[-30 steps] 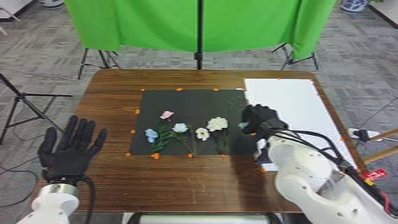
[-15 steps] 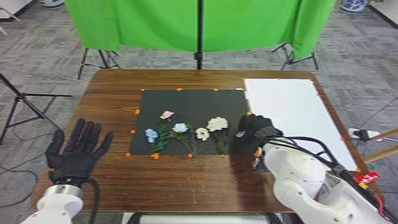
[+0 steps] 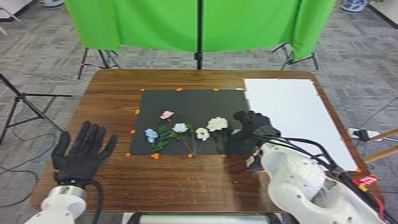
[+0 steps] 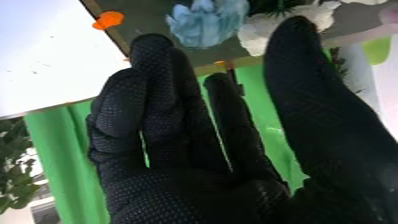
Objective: Arrange flowers
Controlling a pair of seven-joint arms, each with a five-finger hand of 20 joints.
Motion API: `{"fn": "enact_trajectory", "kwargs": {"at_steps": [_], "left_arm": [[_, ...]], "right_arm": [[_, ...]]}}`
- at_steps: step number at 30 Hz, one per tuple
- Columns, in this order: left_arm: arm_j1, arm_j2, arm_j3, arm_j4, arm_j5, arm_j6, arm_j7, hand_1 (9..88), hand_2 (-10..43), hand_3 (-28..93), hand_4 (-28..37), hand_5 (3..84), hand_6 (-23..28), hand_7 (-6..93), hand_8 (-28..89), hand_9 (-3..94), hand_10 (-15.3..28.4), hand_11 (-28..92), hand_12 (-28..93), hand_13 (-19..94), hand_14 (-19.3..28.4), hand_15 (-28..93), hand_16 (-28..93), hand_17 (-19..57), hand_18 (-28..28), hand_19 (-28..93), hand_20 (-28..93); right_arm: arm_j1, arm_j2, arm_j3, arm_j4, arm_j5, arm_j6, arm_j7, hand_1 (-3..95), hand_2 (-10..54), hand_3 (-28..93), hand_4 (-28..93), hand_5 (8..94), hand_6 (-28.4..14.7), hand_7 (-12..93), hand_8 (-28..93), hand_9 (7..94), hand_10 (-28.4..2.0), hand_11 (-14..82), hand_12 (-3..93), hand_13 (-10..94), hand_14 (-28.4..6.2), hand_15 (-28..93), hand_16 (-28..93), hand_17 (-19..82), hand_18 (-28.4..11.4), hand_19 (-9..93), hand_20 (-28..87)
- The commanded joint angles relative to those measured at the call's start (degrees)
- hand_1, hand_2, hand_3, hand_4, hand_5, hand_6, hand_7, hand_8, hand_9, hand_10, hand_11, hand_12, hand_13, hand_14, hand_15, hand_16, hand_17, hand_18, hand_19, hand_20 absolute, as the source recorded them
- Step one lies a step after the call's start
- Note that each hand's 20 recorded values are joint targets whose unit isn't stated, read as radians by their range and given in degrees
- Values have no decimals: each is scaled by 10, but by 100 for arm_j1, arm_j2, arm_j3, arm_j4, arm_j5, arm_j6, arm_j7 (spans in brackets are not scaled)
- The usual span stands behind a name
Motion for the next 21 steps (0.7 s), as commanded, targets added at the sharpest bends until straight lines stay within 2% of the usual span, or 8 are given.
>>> {"fn": "enact_trajectory", "kwargs": {"at_steps": [1, 4, 8, 11, 13, 16, 18, 21], "left_arm": [[42, -2, -4, 59, 12, 68, -43, 281, 107, 761, -283, 422, 67, 234, -126, 403, 149, 310, 138, 329, 149, 488, -51, -46, 151, 385, 197], [33, 12, -23, 56, 61, 63, -48, 280, 107, 760, -283, 422, 68, 234, -126, 402, 149, 309, 138, 328, 149, 489, -51, -46, 151, 385, 197], [45, 27, -73, 34, 261, 46, -33, 280, 108, 758, -283, 422, 68, 233, -125, 403, 151, 308, 137, 328, 150, 486, -53, -46, 152, 385, 197], [147, 63, -154, 13, 607, -163, 29, 279, 109, 756, -283, 421, 69, 229, -125, 403, 151, 297, 130, 330, 151, 453, -62, -44, 152, 382, 193], [296, 67, -231, 73, 908, -650, -9, 273, 105, 755, -283, 417, 67, 212, -123, 404, 148, 258, 114, 335, 148, 386, -67, -34, 146, 360, 176], [468, 53, -341, 19, 1307, -826, 39, 244, 83, 750, -283, 399, 59, 166, -112, 387, 141, 194, 104, 304, 129, 259, -61, -27, 134, 297, 142], [549, 55, -466, -27, 1586, -811, 85, 233, 73, 750, -283, 390, 56, 143, -106, 368, 137, 172, 98, 274, 118, 205, -60, -25, 129, 274, 134], [524, 104, -642, -83, 1859, -574, 216, 227, 70, 750, -283, 378, 55, 126, -102, 344, 136, 148, 91, 243, 109, 170, -60, -23, 118, 244, 123]], "right_arm": [[-184, 174, 270, -258, 91, -113, 87, 461, -95, 662, -283, 398, -108, 85, -76, 484, -220, 172, 184, 538, -162, 560, 196, 353, -238, 884, 323], [-287, 203, 500, -383, 137, -84, 65, 439, -95, 657, -283, 391, -111, 79, -76, 473, -224, 163, 181, 530, -169, 551, 190, 352, -240, 885, 320], [-495, 144, 1096, -484, 663, 318, 42, 291, -51, 657, -254, 377, -119, 52, -63, 447, -243, 134, 180, 497, -193, 533, 174, 342, -248, 879, 308], [-723, 83, 1688, -374, 1358, 966, -740, 216, 21, 640, -220, 373, -120, 49, -58, 424, -255, 115, 182, 432, -210, 472, 147, 296, -246, 799, 267], [-937, 79, 1837, -264, 2135, 2127, -1442, 201, 49, 660, -222, 348, -118, 51, -55, 381, -253, 106, 184, 386, -208, 442, 140, 255, -234, 736, 240], [-1162, -107, 2288, -139, 3137, 2437, -2434, 205, 69, 705, -238, 309, -111, 66, -57, 338, -243, 97, 184, 324, -198, 381, 130, 190, -215, 615, 189], [-1190, -256, 2544, -10, 3645, 2414, -2918, 202, 73, 720, -250, 300, -100, 82, -64, 325, -230, 85, 177, 294, -189, 336, 129, 160, -205, 553, 168], [-1157, -451, 2963, 240, 4690, 2060, -3448, 180, 79, 743, -260, 311, -78, 99, -78, 321, -204, 59, 166, 271, -173, 250, 154, 141, -192, 470, 162]]}}
